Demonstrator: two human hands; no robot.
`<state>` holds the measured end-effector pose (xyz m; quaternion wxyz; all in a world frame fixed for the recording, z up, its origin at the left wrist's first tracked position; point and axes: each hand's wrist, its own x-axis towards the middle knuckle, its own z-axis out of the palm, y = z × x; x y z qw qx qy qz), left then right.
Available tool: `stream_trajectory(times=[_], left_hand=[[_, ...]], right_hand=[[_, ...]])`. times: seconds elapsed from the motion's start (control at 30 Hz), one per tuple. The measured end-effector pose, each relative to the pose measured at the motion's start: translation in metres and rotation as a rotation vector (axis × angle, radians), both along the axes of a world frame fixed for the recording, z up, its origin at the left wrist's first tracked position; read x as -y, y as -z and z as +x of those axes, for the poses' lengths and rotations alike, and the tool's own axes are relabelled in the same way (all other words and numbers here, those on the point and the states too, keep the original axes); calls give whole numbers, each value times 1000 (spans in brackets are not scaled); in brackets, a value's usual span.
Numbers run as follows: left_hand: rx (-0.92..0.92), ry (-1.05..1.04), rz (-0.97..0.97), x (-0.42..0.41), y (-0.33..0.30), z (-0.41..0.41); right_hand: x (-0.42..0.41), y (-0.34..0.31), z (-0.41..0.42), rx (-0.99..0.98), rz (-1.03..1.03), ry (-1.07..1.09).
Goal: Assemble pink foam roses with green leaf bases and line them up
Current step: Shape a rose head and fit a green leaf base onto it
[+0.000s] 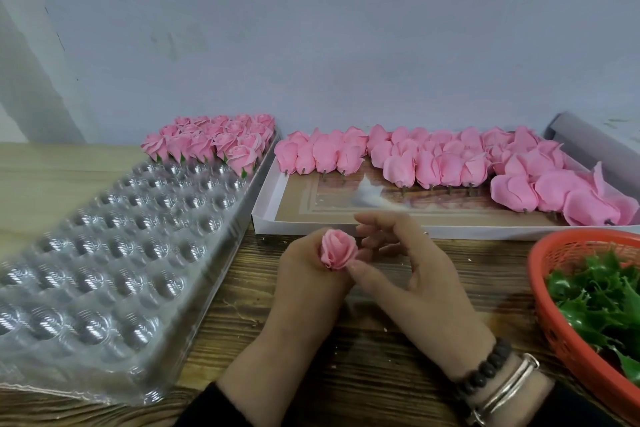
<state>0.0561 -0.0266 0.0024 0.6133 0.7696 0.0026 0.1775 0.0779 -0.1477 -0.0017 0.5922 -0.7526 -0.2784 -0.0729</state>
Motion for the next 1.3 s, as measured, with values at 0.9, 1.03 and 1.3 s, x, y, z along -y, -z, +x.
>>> stream_trajectory(times=[0.9, 1.03, 1.3], left_hand=[[-88, 67, 357, 0, 9, 2], [-99, 117, 278, -1, 10, 2], [74, 14, 335, 0, 12, 3]], right_hand=[[-1, 1, 4, 54, -136, 11], [-1, 1, 4, 54, -140, 72], [4, 4, 14, -98, 39, 149]])
